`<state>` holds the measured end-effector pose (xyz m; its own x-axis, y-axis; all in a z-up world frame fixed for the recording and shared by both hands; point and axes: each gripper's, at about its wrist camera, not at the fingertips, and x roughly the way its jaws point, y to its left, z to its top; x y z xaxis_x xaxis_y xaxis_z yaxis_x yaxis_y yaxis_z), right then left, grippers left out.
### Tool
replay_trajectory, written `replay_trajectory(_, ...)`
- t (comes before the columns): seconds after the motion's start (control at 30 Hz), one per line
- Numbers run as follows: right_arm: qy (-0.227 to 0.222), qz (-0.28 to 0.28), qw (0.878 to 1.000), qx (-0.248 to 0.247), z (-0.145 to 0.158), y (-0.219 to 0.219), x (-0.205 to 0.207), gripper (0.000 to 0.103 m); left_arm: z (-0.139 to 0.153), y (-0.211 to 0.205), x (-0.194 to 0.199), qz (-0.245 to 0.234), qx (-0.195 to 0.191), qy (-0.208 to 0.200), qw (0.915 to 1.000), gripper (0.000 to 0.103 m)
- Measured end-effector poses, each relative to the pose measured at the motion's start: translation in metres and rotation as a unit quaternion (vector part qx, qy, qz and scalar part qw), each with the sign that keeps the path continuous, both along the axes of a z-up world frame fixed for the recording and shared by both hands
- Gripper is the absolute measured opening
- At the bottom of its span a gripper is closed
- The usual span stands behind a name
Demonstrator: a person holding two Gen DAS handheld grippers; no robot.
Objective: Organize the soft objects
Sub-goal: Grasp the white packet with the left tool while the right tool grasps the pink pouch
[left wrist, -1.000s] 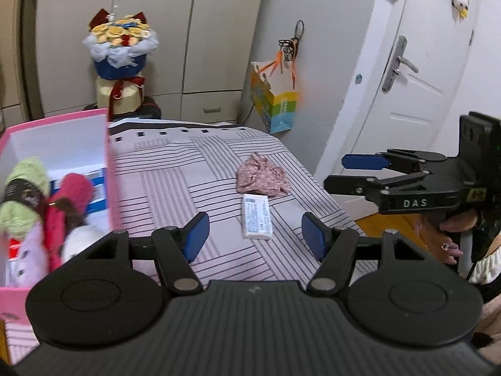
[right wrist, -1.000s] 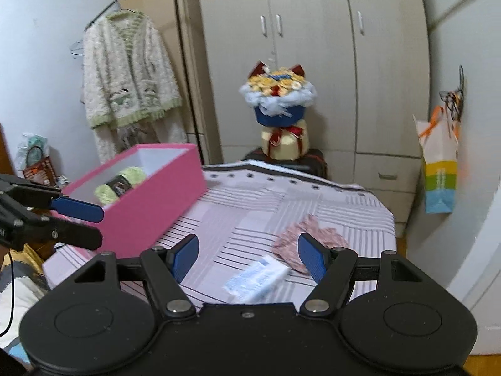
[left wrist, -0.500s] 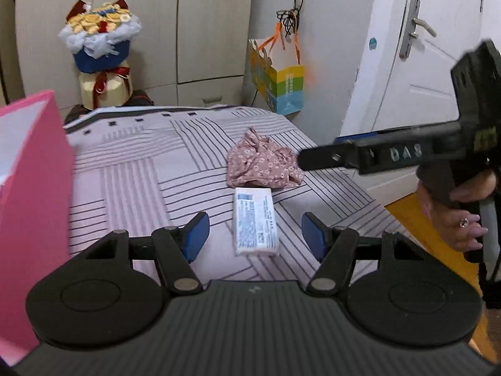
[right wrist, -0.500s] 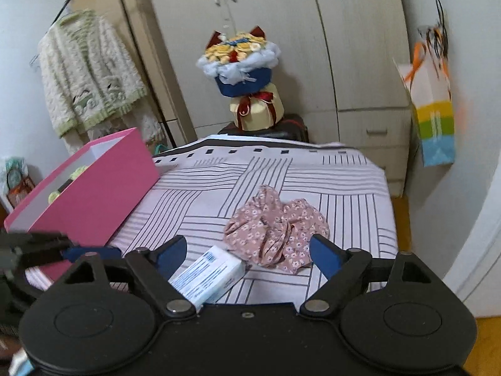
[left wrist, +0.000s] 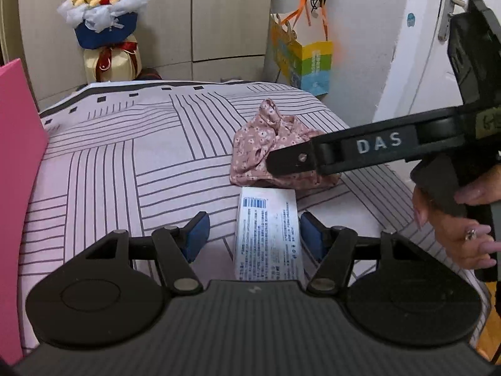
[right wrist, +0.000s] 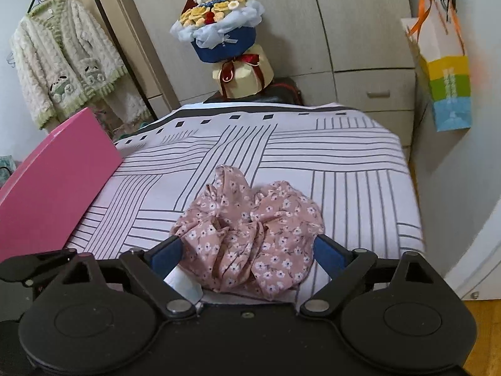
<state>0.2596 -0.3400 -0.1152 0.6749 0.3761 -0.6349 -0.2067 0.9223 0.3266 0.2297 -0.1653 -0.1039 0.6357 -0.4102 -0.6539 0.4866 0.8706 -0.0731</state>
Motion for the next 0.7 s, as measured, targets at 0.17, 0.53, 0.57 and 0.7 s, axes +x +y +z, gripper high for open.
replay_trajectory(0.17, -0.007, 0.002, 1.0, 0.013, -0.005, 0.001, 0.005, 0.093, -0.004, -0.01, -0.005, 0.014, 0.022, -0.018, 0.9995, 0.062)
replay_trajectory(0.53, -0.062, 0.004, 0.994, -0.088, -0.005, 0.018, -0.022, 0.021, -0.005, -0.011, -0.023, 0.032, 0.019, -0.043, 0.9984, 0.038)
replay_trajectory(0.57, -0.064, 0.002, 0.994, -0.086, -0.005, 0.017, -0.025, 0.019, -0.005, -0.008, -0.025, 0.036, 0.012, -0.04, 0.9985, 0.038)
replay_trajectory(0.7, -0.073, -0.013, 0.994, -0.083, -0.005, 0.022, -0.042, 0.018, -0.003, 0.004, -0.032, 0.05, -0.008, -0.034, 0.9981, 0.038)
